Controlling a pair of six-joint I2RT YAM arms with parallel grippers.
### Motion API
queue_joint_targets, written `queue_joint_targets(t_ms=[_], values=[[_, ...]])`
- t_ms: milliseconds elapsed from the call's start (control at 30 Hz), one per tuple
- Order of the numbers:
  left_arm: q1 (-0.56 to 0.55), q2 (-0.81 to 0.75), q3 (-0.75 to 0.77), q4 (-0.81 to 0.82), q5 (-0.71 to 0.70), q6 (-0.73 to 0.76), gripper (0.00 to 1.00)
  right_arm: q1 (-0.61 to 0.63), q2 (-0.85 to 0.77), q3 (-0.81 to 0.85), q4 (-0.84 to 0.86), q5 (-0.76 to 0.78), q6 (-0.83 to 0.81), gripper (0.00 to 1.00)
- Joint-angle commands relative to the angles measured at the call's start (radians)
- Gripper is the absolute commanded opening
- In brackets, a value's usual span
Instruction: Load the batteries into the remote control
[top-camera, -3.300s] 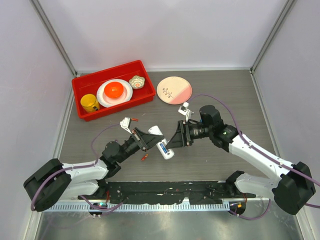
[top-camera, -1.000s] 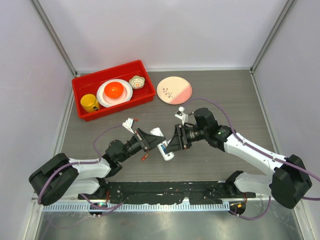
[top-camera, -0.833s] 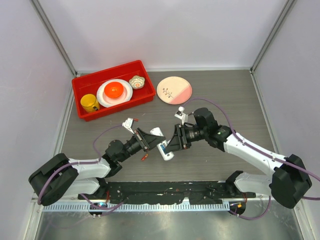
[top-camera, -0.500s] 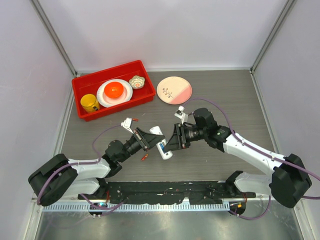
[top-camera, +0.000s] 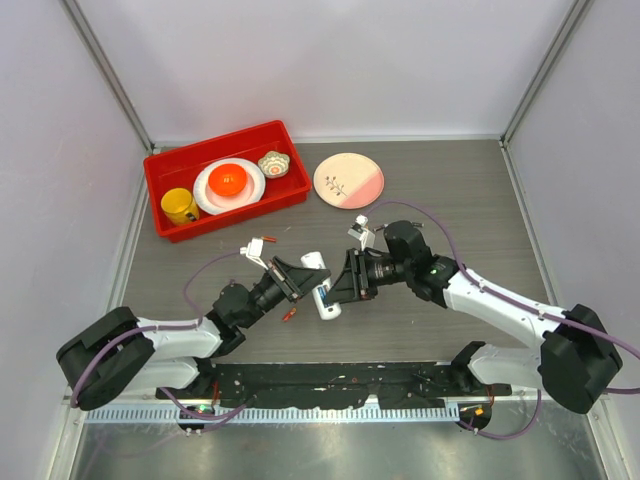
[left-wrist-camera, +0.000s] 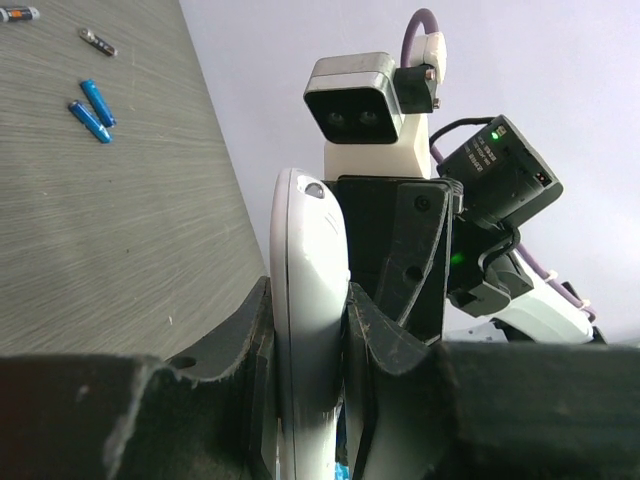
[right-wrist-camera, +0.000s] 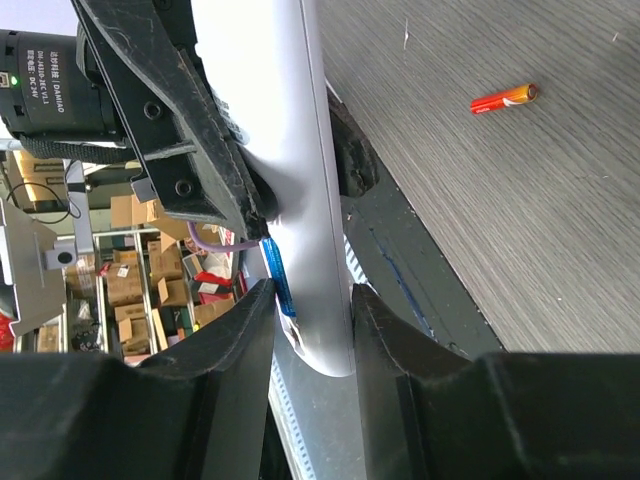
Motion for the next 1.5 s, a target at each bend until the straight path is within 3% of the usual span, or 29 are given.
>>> queue_joint_targets(t_ms=[0, 200, 267, 300, 400, 533, 1067, 1467], values=[[-0.051, -0.022, 0.035, 0.138, 0.021, -0.003, 0.0, 0.008, 0.033, -0.008, 0.087, 0.165, 0.04, 0.2], [-0.059, -0.014, 0.028, 0.156, 0.01, 0.0, 0.0, 0.012, 0.042, 0.001, 0.101, 0.16, 0.047, 0.2], [-0.059, -0.023, 0.017, 0.155, -0.002, 0.007, 0.0, 0.012, 0.035, 0.004, 0.101, 0.146, 0.046, 0.27], [-0.059, -0.028, 0.014, 0.151, -0.005, 0.01, 0.0, 0.012, 0.028, 0.002, 0.108, 0.137, 0.046, 0.39], [-0.057, -0.049, 0.0, 0.135, -0.037, 0.022, 0.01, 0.011, -0.005, 0.008, 0.104, 0.123, 0.038, 0.52], [-0.057, -0.083, -0.005, 0.084, -0.045, 0.046, 0.0, 0.003, -0.041, 0.024, 0.089, 0.116, 0.026, 0.58], [-0.033, -0.137, -0.008, 0.004, -0.019, 0.07, 0.0, -0.043, -0.091, 0.007, 0.153, 0.054, 0.034, 0.59], [-0.018, -0.103, 0.02, 0.038, 0.018, 0.057, 0.0, 0.044, -0.025, 0.047, 0.075, 0.03, -0.038, 0.58]])
